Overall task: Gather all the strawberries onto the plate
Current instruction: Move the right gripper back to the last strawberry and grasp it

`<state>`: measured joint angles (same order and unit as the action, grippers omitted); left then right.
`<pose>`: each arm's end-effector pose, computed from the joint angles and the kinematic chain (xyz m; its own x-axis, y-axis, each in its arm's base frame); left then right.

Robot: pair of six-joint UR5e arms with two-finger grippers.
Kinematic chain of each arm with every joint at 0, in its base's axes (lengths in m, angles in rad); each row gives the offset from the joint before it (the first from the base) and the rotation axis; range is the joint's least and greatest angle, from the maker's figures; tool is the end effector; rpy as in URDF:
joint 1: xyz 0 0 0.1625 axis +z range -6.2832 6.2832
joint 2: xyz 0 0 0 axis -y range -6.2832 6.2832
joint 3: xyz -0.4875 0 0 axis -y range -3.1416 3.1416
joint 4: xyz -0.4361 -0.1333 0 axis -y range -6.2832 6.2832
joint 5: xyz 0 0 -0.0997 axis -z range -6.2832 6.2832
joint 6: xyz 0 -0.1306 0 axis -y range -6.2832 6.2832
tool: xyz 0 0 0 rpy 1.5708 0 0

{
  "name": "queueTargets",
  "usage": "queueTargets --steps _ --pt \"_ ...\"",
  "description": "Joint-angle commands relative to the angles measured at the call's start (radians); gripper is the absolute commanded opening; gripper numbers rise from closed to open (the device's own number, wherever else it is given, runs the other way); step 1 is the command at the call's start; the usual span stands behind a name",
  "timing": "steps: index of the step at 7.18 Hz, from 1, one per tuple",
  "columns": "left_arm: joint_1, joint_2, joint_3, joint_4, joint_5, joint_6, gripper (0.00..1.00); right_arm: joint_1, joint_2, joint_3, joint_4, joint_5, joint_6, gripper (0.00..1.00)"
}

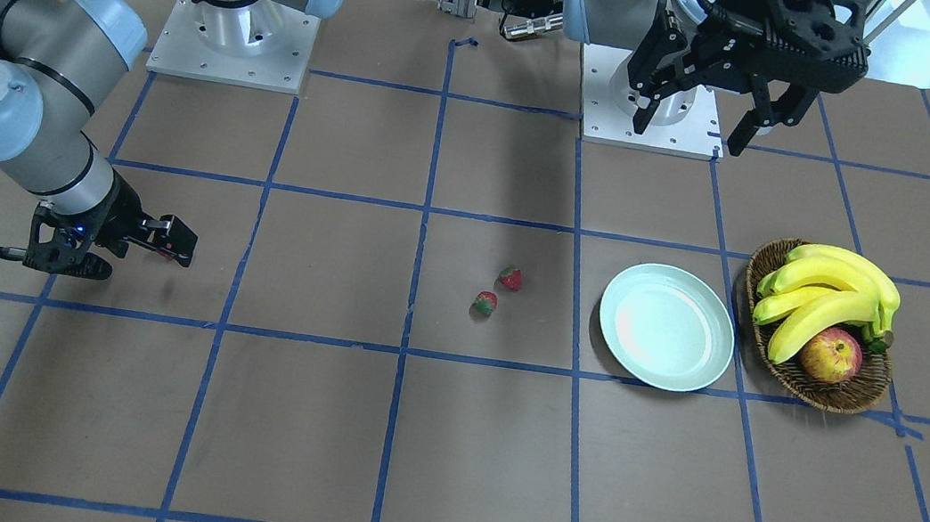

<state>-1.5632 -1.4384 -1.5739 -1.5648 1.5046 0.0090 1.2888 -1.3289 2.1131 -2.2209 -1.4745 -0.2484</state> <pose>-0.1383 -0.4855 0.5863 -0.9979 0.0103 0.0643 0.0015 0.9908 -0.1355 -0.0010 -0.5275 0.1856 -0.9910 0.0464 -0.1252 0.0331 0.9938 0.1062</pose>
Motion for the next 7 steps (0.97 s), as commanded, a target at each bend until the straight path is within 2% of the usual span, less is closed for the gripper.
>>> queueTargets --steps 1,3,4,6,7 --pt "-0.001 0.001 0.002 0.000 -0.001 0.000 1.00 -0.002 0.007 0.059 -0.077 -0.029 -0.005 0.61" --pt "-0.003 0.003 0.003 0.000 -0.003 -0.001 1.00 -0.002 0.004 0.053 -0.060 -0.029 -0.003 0.10" --pt "-0.001 0.000 0.005 0.003 -0.004 -0.003 1.00 0.003 -0.001 0.053 -0.059 -0.026 0.004 0.01" --pt "-0.001 0.001 0.002 0.006 -0.004 0.000 1.00 0.055 -0.009 0.025 -0.062 -0.014 0.043 0.00" --pt "-0.001 0.001 -0.002 0.006 -0.001 0.000 1.00 0.161 -0.009 -0.011 -0.048 -0.012 0.134 0.00"
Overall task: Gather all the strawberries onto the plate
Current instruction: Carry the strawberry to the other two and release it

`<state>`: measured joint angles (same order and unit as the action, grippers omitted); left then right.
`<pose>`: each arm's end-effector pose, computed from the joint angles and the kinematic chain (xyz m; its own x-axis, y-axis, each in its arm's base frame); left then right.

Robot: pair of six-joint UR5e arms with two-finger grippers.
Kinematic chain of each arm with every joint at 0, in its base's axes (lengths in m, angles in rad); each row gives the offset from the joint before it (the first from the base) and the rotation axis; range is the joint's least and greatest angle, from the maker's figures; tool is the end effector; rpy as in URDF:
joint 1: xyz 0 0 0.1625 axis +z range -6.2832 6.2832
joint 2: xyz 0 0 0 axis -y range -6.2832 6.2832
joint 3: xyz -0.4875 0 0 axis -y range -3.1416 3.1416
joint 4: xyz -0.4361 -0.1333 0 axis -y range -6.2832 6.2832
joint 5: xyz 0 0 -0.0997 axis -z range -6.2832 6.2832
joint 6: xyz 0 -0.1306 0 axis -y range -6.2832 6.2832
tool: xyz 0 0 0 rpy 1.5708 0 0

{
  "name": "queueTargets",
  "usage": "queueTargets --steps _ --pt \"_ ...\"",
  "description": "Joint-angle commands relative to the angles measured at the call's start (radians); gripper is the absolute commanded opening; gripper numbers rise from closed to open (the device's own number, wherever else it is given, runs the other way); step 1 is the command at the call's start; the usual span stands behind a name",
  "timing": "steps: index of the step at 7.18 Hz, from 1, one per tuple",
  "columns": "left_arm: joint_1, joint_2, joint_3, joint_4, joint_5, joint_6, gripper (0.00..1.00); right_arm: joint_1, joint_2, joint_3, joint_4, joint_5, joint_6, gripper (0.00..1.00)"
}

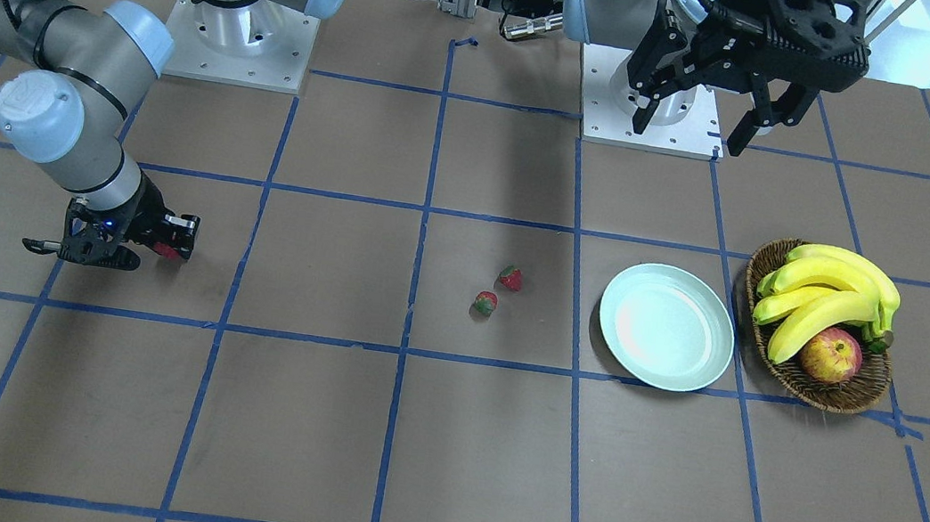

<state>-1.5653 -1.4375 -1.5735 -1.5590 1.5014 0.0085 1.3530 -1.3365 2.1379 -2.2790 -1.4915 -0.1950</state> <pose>-0.1397 -0.4856 0.5876 -0.9976 0.0128 0.0674 0.0030 0.9898 -0.1425 0.0314 -0.5229 0.1845 -0.9950 0.0300 -0.0954 0.0228 0.9968 0.0760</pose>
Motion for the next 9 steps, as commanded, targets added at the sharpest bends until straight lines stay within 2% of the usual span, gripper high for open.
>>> queueTargets --steps 1,2,3,4,5,6,7,8,9 --pt "0.001 0.003 0.000 0.000 0.003 0.001 1.00 0.241 0.010 -0.086 0.009 0.010 0.253 0.00" --pt "-0.001 0.005 -0.002 0.000 0.007 0.001 1.00 0.338 0.035 -0.140 0.009 0.051 0.407 0.00" --pt "0.001 0.003 -0.002 0.000 0.003 0.001 1.00 0.415 0.080 -0.167 -0.014 0.165 0.527 0.00" --pt "-0.001 0.002 -0.003 0.000 0.005 0.001 1.00 0.504 0.132 -0.206 -0.086 0.174 0.640 0.00" --pt "0.004 0.003 -0.002 0.000 0.003 0.001 1.00 0.565 0.195 -0.277 -0.103 0.177 0.726 0.00" --pt "0.001 0.003 -0.002 0.000 0.005 0.001 1.00 0.587 0.244 -0.330 -0.103 0.206 0.736 0.00" --pt "0.002 0.002 -0.002 0.000 0.003 0.001 1.00 0.592 0.273 -0.343 -0.103 0.247 0.736 0.00" --pt "0.001 0.003 -0.002 0.000 0.005 0.001 1.00 0.592 0.276 -0.345 -0.103 0.250 0.736 0.24" --pt "0.002 0.003 -0.002 0.000 0.005 0.001 1.00 0.592 0.293 -0.345 -0.103 0.246 0.732 0.71"
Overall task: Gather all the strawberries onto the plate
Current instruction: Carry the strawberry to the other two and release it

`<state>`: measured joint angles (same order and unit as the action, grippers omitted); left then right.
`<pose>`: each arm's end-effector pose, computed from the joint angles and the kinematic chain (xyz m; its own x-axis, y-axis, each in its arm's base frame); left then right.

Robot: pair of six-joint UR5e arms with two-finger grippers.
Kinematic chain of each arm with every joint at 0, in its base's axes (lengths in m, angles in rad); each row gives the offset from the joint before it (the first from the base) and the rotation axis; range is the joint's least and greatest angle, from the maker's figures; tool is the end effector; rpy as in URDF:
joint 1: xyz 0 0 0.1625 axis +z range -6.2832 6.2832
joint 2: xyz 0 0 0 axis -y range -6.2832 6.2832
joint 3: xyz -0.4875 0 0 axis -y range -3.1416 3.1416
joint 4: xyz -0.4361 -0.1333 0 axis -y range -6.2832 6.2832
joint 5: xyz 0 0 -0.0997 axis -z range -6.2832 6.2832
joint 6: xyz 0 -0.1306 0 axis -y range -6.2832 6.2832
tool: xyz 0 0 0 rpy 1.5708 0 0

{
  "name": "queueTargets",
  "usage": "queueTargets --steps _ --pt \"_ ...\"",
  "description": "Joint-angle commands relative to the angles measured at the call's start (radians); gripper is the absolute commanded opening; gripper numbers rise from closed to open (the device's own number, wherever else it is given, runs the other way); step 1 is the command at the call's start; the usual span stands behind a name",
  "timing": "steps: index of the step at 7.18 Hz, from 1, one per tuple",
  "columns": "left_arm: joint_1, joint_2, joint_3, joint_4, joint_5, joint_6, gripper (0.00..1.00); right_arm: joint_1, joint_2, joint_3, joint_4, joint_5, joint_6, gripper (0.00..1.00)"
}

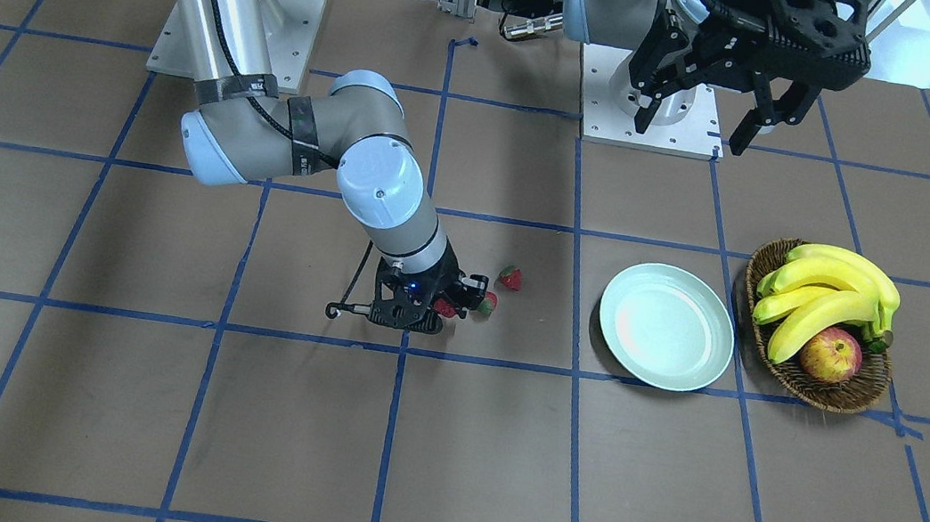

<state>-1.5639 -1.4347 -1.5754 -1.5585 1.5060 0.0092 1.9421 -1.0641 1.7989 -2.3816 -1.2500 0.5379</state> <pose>-0.1384 -0.4845 0.5880 -0.9980 0.0115 0.0628 0.0024 0.9896 -0.1439 0.4053 -0.5601 0.1804 -0.9373 0.1612 -0.3089 0.1379 0.9858 0.0959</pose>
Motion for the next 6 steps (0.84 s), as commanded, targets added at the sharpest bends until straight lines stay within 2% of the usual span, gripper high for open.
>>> queueTargets --steps 1,2,4,5,6 --pt "0.001 0.000 0.000 0.000 0.000 0.000 1.00 0.003 0.023 -0.006 0.002 0.011 -0.002 0.79" --pt "0.001 0.000 0.000 0.000 -0.001 0.000 1.00 0.003 0.016 -0.006 0.005 0.017 -0.001 0.97" --pt "-0.001 0.000 0.000 0.000 -0.001 0.000 1.00 0.000 -0.052 -0.009 0.030 -0.009 -0.039 1.00" --pt "0.001 0.000 0.000 0.000 0.000 0.000 1.00 -0.017 -0.088 -0.039 0.092 -0.082 -0.089 1.00" --pt "-0.001 0.000 0.000 0.000 0.000 0.000 1.00 -0.017 -0.108 -0.109 0.219 -0.145 -0.104 1.00"
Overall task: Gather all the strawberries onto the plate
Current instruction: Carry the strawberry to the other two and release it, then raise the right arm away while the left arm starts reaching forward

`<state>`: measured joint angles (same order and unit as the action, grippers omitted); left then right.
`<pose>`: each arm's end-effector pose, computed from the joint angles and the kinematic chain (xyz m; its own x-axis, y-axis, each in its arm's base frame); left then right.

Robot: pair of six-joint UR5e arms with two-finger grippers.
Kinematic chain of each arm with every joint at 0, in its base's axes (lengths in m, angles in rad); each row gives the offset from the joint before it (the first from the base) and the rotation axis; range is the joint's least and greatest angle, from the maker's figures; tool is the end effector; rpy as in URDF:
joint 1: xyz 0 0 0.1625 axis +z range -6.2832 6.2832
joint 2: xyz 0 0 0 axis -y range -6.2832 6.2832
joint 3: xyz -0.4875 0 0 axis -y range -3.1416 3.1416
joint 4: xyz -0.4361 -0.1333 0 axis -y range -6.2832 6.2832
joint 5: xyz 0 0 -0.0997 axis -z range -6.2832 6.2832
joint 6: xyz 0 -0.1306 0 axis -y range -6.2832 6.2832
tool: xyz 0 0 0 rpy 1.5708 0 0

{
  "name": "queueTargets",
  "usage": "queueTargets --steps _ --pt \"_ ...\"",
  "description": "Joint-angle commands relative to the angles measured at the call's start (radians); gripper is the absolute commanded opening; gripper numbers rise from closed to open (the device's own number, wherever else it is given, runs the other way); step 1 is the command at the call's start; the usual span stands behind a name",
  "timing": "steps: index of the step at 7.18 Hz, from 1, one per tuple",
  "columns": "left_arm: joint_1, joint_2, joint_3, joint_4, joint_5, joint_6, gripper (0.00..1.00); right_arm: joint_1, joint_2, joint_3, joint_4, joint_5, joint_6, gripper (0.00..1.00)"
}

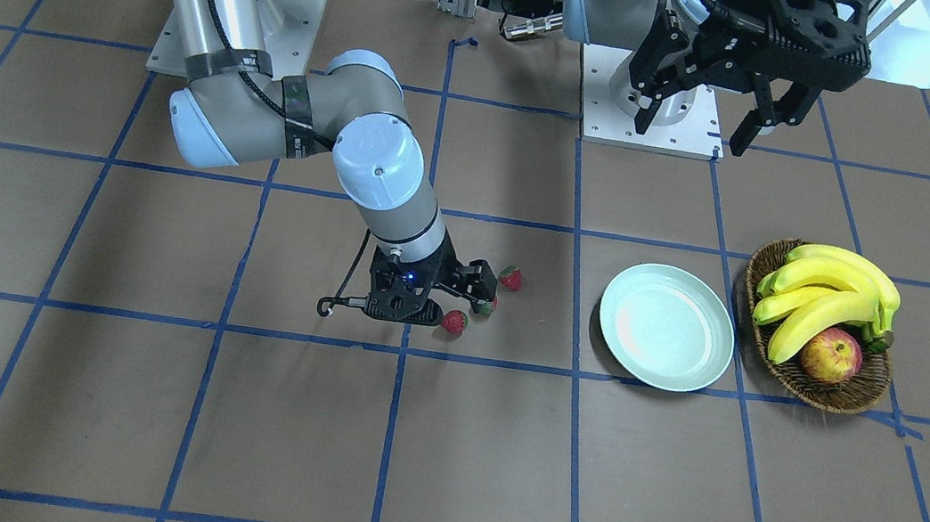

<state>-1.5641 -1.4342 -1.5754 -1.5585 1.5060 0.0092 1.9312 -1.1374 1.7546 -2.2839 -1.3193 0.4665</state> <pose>-0.1385 -0.4843 0.5882 -0.9980 0.0117 0.0628 0.0026 0.9895 -0.1444 0.3920 -0.5701 0.2362 -0.9599 0.0940 -0.2643 0.0903 0.9956 0.0259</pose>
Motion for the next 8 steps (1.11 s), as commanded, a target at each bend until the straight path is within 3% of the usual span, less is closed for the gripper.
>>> queueTargets --steps 1,2,4,8 --pt "0.001 0.000 0.000 0.000 0.000 0.000 1.00 -0.012 -0.051 -0.131 0.217 -0.134 -0.042 1.00" --pt "0.001 0.000 0.000 0.000 0.000 0.000 1.00 -0.033 -0.083 -0.183 0.335 -0.193 -0.064 1.00" --pt "-0.001 0.000 -0.002 0.000 0.000 0.000 1.00 -0.131 -0.171 -0.256 0.571 -0.198 -0.138 1.00" --pt "-0.005 0.002 0.000 0.000 -0.007 -0.002 1.00 -0.136 -0.206 -0.292 0.604 -0.198 -0.138 1.00"
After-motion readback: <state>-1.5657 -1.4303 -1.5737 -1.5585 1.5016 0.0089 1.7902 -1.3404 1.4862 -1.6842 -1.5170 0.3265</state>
